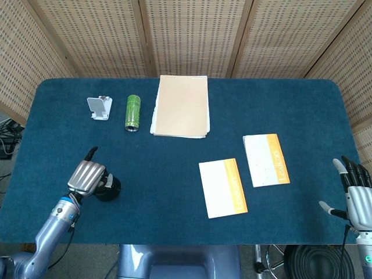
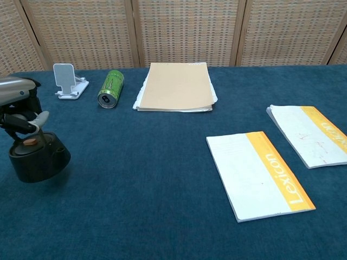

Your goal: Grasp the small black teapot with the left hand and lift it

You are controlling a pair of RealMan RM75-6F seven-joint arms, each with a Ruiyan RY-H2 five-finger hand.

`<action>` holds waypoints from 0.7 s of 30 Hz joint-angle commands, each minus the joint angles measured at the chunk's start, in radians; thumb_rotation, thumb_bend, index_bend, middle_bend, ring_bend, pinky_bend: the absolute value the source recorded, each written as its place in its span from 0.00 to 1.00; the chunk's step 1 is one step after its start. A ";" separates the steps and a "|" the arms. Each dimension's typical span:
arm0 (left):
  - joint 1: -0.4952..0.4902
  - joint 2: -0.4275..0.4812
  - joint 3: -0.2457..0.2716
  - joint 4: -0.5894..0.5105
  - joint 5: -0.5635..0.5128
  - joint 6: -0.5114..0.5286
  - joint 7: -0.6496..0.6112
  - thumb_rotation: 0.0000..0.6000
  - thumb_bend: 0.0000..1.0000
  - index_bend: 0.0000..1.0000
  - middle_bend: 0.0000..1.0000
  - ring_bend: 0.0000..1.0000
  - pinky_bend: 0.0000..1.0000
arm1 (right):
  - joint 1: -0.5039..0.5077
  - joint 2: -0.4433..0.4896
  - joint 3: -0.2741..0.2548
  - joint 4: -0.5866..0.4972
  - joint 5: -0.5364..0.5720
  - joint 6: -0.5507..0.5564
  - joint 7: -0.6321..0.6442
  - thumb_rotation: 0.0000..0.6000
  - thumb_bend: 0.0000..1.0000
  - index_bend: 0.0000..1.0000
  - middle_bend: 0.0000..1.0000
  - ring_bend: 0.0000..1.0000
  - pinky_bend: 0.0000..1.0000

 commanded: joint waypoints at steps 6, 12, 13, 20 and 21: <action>0.003 0.001 -0.001 0.003 0.006 0.011 0.043 0.53 1.00 1.00 1.00 0.84 0.10 | -0.001 0.001 0.000 -0.001 0.000 0.000 0.002 1.00 0.00 0.00 0.00 0.00 0.00; 0.002 -0.015 0.002 0.046 0.020 0.019 0.095 0.41 1.00 1.00 1.00 0.85 0.50 | 0.000 0.001 0.000 -0.001 0.001 -0.002 0.002 1.00 0.00 0.00 0.00 0.00 0.00; 0.002 -0.018 0.003 0.051 0.019 0.019 0.105 0.41 1.00 1.00 1.00 0.85 0.55 | 0.000 0.001 0.000 -0.001 0.002 -0.002 0.002 1.00 0.00 0.00 0.00 0.00 0.00; 0.005 -0.032 0.002 0.075 0.008 0.019 0.140 0.40 1.00 1.00 1.00 0.85 0.70 | 0.000 0.000 0.000 -0.001 0.003 -0.004 0.000 1.00 0.00 0.00 0.00 0.00 0.00; 0.006 -0.035 0.002 0.078 0.005 0.018 0.143 0.39 1.00 1.00 1.00 0.85 0.70 | 0.001 0.000 0.000 0.000 0.002 -0.004 -0.001 1.00 0.00 0.00 0.00 0.00 0.00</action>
